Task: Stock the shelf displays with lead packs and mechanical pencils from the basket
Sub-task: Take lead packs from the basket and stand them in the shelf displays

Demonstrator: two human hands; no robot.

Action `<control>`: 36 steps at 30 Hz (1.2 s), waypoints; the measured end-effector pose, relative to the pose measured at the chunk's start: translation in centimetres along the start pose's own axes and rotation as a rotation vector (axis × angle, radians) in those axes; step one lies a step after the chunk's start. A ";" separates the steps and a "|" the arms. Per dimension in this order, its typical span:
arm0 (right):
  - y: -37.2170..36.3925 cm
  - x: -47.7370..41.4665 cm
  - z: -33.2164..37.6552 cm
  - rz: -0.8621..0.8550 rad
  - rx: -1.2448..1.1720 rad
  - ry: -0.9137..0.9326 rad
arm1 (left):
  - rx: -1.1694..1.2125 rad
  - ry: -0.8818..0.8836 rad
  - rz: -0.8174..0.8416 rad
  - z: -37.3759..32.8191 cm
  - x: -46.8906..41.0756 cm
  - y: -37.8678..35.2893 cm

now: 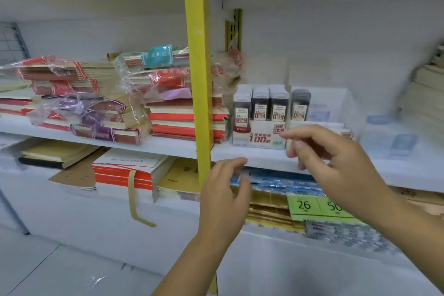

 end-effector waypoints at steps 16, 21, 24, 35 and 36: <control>-5.2 41.8 -20.9 0.809 0.237 -1.251 | -0.380 0.665 1.136 16.9 31.8 -8.4; -6.8 46.4 -21.5 0.938 0.261 -1.250 | -0.402 0.759 1.149 19.4 35.4 -10.3; -7.5 47.7 -21.3 0.843 0.336 -1.202 | -0.489 0.749 1.132 20.1 36.8 -10.8; -7.5 47.1 -23.0 0.490 0.078 -1.479 | -0.474 0.797 0.960 21.5 38.1 -11.8; -7.1 46.8 -23.3 0.437 0.032 -1.535 | -0.487 0.813 0.913 21.7 37.8 -11.9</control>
Point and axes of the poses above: each hand's wrist, its own x-axis away from the middle knuckle, its own y-axis out of the back of the hand, z = x × y, the point moved 3 cm from there along -x, towards the middle knuckle, and after that the axes turned 10 degrees about -z, right-handed, at the moved point
